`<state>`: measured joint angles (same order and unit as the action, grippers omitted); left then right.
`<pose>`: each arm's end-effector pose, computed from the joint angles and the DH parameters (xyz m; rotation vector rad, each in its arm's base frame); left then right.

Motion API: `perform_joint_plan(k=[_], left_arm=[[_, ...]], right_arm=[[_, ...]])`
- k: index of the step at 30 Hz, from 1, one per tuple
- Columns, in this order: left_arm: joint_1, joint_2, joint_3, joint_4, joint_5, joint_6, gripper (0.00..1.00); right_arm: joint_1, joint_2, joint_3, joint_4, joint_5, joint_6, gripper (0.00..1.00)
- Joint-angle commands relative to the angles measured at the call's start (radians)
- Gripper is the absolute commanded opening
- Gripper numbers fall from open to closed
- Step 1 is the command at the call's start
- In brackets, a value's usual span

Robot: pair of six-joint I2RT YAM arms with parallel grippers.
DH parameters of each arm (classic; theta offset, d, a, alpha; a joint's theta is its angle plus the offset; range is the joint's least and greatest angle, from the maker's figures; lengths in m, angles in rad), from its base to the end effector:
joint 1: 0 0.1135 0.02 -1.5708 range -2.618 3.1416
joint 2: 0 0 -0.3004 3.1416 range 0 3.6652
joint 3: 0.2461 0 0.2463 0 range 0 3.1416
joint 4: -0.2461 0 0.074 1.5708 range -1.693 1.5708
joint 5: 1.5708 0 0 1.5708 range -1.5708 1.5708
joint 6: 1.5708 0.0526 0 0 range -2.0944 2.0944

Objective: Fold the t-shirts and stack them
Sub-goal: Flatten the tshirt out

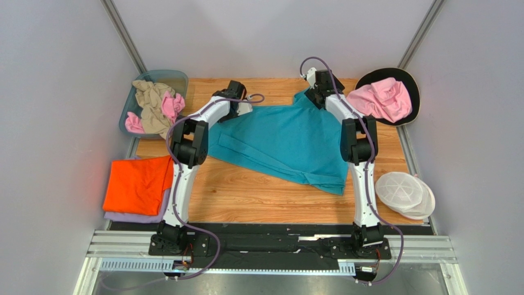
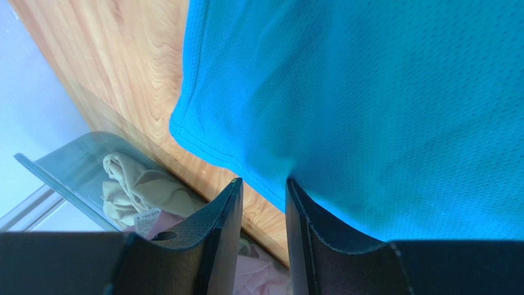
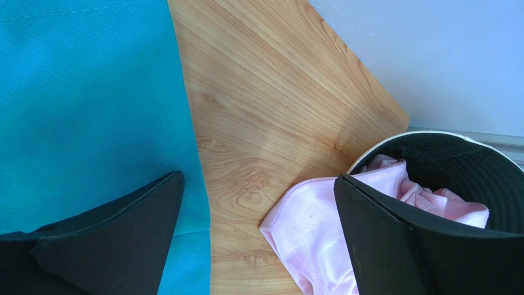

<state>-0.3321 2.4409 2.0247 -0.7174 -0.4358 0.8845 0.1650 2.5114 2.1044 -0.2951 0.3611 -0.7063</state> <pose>0.5214 -0.1563 0.1552 1.4575 2.3290 0.7508 0.5948 0.0802 0.1715 -0.7960 2.1727 -0.6915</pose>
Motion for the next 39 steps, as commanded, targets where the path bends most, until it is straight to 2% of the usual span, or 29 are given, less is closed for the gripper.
perform_joint_plan(k=[1, 3, 5, 7, 8, 12, 21, 24, 29, 39], left_arm=[[-0.001, -0.020, 0.037, 0.059, 0.008, -0.039, 0.42], [-0.002, -0.057, 0.026, 0.099, 0.017, -0.061, 0.46], [-0.007, -0.082, 0.020, 0.133, 0.016, -0.071, 0.59], [-0.008, -0.126, 0.006, 0.144, 0.020, -0.087, 0.63], [-0.012, -0.141, -0.003, 0.144, 0.026, -0.093, 0.69], [-0.024, -0.281, -0.145, 0.141, 0.089, -0.101, 0.73], [-0.068, -0.568, -0.590, 0.111, 0.301, -0.101, 0.73], [-0.073, -0.606, -0.670, 0.105, 0.368, -0.110, 0.70], [-0.073, -0.591, -0.698, 0.102, 0.401, -0.102, 0.68], [-0.073, -0.497, -0.589, 0.075, 0.405, -0.087, 0.63]], right_arm=[[-0.007, 0.015, 0.049, -0.016, 0.022, 0.005, 1.00], [-0.007, 0.003, 0.049, -0.012, 0.022, 0.030, 1.00], [-0.009, -0.029, 0.037, -0.022, 0.015, 0.048, 1.00], [-0.007, -0.066, -0.009, -0.026, -0.008, 0.074, 1.00], [-0.005, -0.109, -0.032, -0.022, -0.023, 0.082, 1.00], [-0.004, -0.227, -0.142, -0.025, -0.060, 0.125, 1.00], [0.011, -0.491, -0.495, -0.050, -0.068, 0.133, 1.00], [0.010, -0.571, -0.569, -0.053, -0.065, 0.128, 1.00], [0.011, -0.666, -0.678, -0.072, -0.065, 0.126, 1.00], [0.011, -0.709, -0.771, -0.082, -0.080, 0.136, 1.00]])
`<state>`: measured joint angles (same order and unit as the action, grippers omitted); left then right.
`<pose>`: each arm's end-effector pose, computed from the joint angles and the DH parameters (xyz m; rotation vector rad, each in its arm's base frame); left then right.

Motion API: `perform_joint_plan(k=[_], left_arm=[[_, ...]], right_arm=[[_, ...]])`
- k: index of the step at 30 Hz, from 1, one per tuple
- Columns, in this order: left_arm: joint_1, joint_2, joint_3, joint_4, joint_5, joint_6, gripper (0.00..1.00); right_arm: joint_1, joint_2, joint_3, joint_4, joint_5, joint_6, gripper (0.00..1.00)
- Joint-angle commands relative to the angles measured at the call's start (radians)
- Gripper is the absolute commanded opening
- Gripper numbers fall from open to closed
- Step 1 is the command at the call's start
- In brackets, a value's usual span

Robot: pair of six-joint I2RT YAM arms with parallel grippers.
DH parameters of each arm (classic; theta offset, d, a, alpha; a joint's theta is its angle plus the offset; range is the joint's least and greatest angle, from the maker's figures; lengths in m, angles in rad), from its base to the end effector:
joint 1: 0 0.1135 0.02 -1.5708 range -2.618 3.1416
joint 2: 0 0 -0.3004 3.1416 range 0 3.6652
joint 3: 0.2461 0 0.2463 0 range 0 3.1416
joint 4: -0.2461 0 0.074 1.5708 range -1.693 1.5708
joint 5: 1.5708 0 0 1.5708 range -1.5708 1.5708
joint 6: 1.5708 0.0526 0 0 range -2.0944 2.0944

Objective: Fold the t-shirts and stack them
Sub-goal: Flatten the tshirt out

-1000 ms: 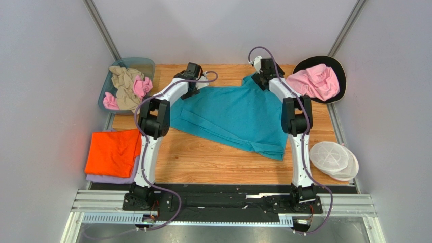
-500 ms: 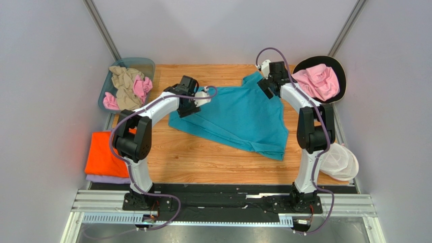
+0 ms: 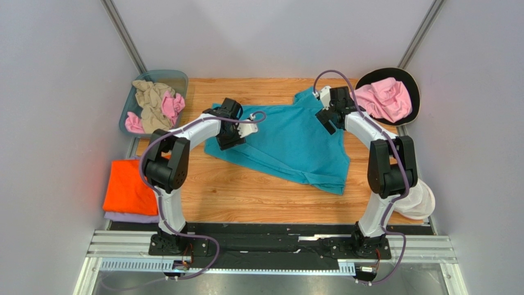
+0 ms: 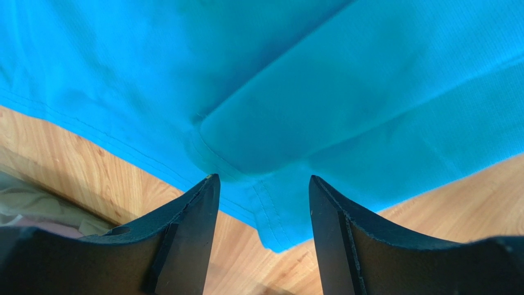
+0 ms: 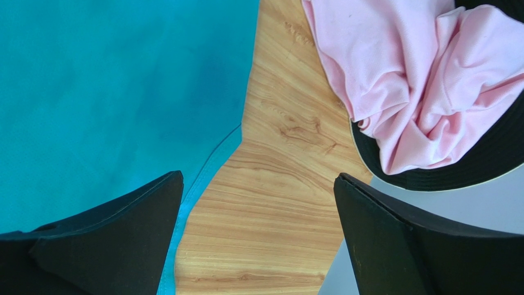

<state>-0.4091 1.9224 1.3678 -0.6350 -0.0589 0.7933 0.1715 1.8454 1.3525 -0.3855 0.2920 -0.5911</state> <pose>0.3730 -0.1583 0.2033 1.5554 2.2956 0.1823 0.4161 0.0567 0.2467 -0.7977 2.3419 -0.5409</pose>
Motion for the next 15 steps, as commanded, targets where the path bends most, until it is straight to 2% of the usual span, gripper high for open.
perform_joint_plan(k=[1, 10, 15], left_arm=[[0.004, 0.029, 0.076, -0.014, 0.030, 0.006, 0.63], [0.004, 0.082, 0.122, -0.037, 0.018, 0.029, 0.57], [0.004, 0.093, 0.126, -0.045, 0.024, 0.030, 0.57]], right_arm=[[0.003, -0.040, -0.021, 0.010, -0.014, 0.020, 1.00], [0.005, -0.028, -0.030, 0.010, -0.028, 0.033, 1.00], [0.003, -0.034, -0.030, 0.010, -0.033, 0.028, 0.99]])
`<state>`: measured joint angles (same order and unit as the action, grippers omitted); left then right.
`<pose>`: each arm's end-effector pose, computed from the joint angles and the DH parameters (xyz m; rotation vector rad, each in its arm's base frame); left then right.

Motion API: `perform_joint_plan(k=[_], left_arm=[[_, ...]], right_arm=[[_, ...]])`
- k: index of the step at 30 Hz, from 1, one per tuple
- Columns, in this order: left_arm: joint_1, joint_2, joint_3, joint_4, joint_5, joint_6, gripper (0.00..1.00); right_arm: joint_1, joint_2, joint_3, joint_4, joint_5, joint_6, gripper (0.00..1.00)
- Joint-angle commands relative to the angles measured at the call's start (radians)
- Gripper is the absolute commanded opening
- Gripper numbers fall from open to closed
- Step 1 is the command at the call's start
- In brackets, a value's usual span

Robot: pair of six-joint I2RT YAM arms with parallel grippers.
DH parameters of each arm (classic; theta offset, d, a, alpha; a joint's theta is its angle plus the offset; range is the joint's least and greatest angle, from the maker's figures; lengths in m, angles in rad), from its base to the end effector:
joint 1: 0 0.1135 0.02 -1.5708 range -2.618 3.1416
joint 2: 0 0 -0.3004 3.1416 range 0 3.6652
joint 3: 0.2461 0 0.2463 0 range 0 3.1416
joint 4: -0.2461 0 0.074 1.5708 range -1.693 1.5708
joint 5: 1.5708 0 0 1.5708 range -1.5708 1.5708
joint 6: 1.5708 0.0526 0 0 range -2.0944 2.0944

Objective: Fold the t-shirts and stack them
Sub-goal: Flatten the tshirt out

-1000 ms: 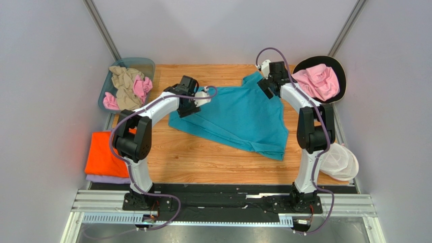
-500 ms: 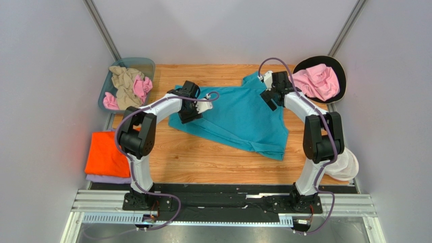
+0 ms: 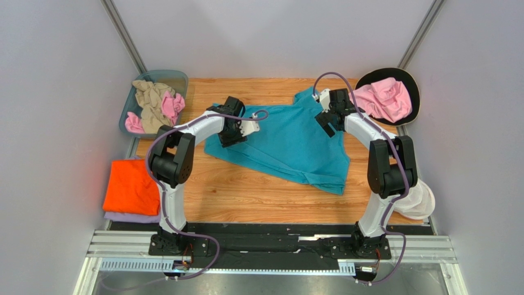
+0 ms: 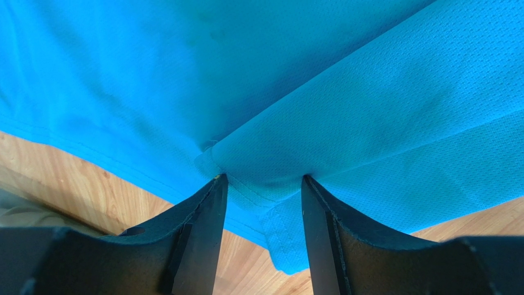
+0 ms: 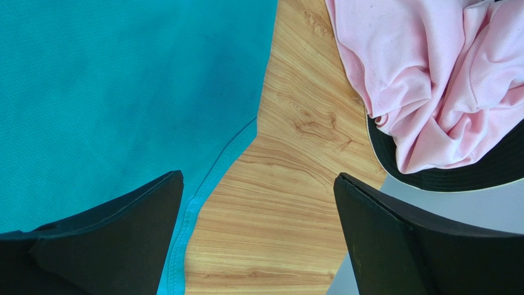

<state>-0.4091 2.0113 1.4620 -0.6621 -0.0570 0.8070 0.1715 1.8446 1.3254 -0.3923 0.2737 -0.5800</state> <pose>0.3936 -0.1674 0.1933 1.5848 2.3023 0.1784 0.4111 0.0568 0.2378 -0.8089 2.3719 -0.5113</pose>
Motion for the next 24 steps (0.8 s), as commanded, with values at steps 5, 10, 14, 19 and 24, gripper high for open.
perform_joint_plan(k=[5, 10, 14, 19, 24], left_arm=[[0.004, 0.018, 0.032, -0.022, 0.028, 0.014, 0.52], [0.004, 0.024, 0.032, -0.024, 0.023, 0.008, 0.28], [0.004, 0.024, 0.032, -0.027, 0.019, 0.006, 0.14], [0.004, 0.006, 0.029, -0.033, 0.016, -0.008, 0.00], [0.004, -0.092, 0.017, -0.048, 0.005, -0.049, 0.00]], right_arm=[[0.003, -0.033, -0.012, 0.018, -0.016, 0.023, 0.99], [0.005, -0.042, -0.028, 0.024, -0.018, 0.022, 0.99], [0.005, -0.039, -0.037, 0.027, -0.016, 0.020, 0.99], [0.005, -0.039, -0.049, 0.027, -0.014, 0.025, 0.98], [0.005, -0.061, -0.064, 0.023, -0.010, 0.022, 0.98]])
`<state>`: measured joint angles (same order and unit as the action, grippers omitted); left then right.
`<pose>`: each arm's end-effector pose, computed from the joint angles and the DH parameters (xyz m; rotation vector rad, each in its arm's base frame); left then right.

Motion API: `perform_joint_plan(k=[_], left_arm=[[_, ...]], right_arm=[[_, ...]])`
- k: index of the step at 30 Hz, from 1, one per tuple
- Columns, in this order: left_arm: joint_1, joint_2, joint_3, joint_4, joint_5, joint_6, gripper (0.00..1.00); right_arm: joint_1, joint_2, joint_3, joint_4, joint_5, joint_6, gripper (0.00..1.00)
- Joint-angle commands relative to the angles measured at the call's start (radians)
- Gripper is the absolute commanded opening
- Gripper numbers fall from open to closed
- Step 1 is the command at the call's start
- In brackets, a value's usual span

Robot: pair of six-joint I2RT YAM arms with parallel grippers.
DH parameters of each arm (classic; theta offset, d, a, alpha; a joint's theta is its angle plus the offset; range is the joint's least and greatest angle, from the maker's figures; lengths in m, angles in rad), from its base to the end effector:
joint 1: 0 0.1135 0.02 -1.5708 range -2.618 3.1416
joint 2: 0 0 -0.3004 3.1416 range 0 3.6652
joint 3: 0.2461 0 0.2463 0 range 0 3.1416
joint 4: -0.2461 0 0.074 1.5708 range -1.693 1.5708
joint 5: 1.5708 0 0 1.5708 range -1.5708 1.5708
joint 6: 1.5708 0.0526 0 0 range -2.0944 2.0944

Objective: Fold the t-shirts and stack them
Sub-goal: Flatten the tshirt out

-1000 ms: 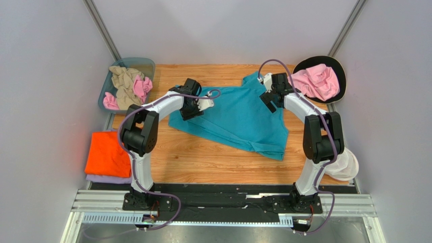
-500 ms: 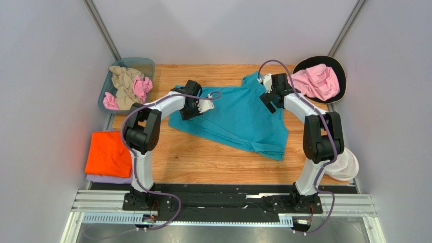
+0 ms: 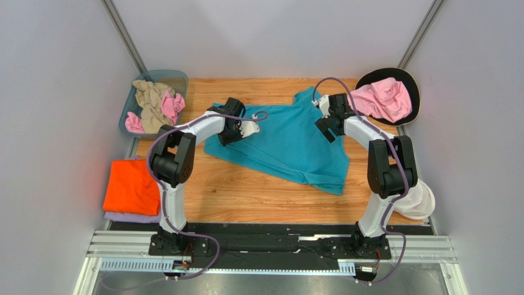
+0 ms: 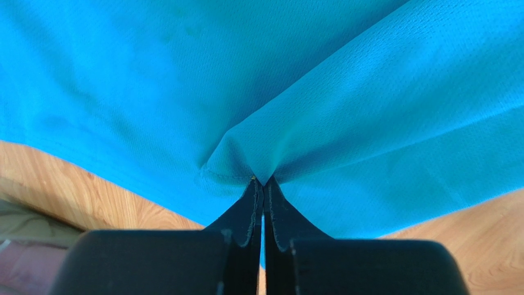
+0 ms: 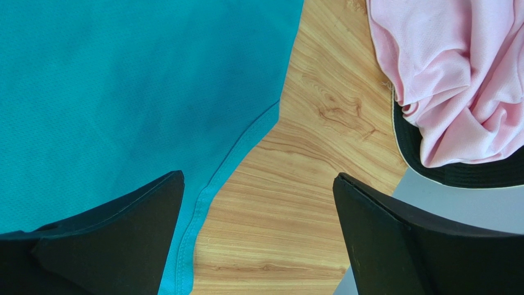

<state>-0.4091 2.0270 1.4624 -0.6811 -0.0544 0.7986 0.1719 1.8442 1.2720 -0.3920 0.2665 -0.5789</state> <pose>0.3926 -0.1671 0.1862 1.5957 2.3354 0.1653 0.4019 0.0557 0.2214 -0.8375 2.4178 -0.4973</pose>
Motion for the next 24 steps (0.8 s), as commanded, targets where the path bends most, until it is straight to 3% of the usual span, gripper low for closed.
perform_joint_plan(k=[1, 24], left_arm=[[0.003, -0.123, 0.015, -0.043, -0.001, -0.048, 0.00], [-0.184, -0.668, -0.364, -0.288, -0.122, -0.237, 0.00]], right_arm=[[0.005, -0.066, -0.016, 0.019, -0.001, 0.019, 0.98], [0.003, -0.238, -0.141, -0.054, 0.002, -0.006, 0.97]])
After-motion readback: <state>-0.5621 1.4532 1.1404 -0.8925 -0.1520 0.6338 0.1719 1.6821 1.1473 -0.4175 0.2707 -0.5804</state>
